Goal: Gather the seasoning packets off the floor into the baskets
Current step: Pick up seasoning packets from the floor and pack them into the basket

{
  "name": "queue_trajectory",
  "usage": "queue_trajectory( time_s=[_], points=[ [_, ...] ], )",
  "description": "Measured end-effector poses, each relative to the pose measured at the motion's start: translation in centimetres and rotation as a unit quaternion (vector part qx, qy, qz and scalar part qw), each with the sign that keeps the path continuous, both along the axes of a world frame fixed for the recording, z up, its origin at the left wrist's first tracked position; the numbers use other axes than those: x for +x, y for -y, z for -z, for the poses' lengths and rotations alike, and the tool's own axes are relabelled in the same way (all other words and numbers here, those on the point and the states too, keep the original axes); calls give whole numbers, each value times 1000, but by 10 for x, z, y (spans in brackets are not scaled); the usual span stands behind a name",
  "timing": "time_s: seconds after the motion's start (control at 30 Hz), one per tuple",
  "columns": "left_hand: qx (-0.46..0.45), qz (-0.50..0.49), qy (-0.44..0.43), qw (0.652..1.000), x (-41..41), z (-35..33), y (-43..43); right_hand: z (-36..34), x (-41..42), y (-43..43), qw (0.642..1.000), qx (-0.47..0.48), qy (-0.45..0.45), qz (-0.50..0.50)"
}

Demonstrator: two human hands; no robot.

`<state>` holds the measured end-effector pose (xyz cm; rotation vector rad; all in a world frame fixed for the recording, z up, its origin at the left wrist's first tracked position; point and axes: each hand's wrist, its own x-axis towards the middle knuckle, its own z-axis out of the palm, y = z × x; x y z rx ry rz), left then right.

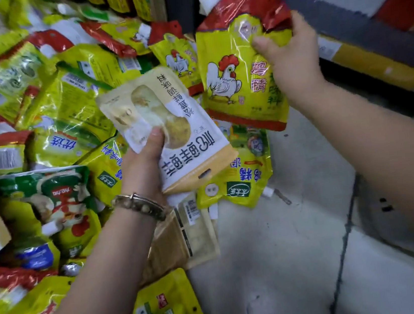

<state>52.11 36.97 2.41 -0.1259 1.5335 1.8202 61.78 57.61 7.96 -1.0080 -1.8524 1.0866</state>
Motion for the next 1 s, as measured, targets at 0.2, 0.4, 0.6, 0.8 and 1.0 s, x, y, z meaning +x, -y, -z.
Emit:
queue_trajectory(
  time_s=[0.2, 0.4, 0.6, 0.8, 1.0],
  points=[
    [37, 28, -138, 989, 9, -65, 9, -64, 33, 15, 999, -6, 20, -25],
    [92, 48, -197, 975, 33, -147, 31, -146, 72, 41, 1000, 9, -10, -19],
    [140, 84, -169, 972, 90, -229, 32, -226, 140, 44, 994, 1, -90, 68],
    [166, 239, -129, 948, 162, -280, -34, -287, 279, 17, 969, 13, -72, 236],
    [82, 404, -158, 897, 266, -288, -130, -273, 418, -18, 939, -46, 0, 341]
  ],
)
